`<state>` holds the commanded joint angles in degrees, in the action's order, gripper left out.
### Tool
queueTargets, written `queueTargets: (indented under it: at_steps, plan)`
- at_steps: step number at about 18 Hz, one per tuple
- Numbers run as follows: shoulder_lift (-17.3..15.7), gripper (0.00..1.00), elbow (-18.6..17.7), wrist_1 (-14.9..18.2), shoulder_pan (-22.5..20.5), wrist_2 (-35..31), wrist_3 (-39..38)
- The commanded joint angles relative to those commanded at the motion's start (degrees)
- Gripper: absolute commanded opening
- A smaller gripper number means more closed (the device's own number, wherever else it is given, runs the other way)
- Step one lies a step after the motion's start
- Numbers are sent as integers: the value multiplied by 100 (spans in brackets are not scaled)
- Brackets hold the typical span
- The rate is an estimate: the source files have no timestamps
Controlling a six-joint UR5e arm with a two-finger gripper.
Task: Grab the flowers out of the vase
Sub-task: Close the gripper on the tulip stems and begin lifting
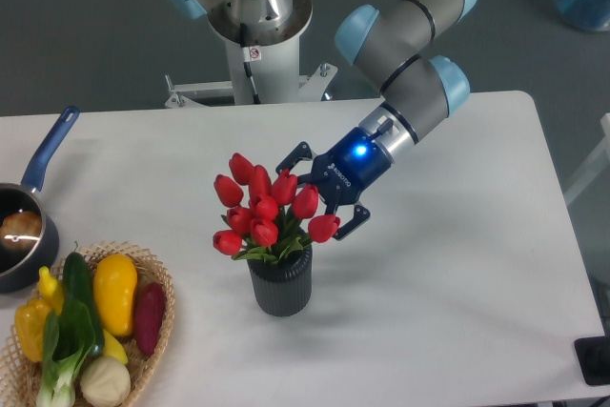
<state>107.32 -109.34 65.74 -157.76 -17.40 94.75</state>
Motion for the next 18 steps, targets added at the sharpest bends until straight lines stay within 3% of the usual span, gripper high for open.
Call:
queueTargets:
  at_steps: [9, 18]
  plan:
    - [-97, 10, 0, 18, -9, -88, -88]
    - [-316, 3, 0, 26, -18, -79, -369]
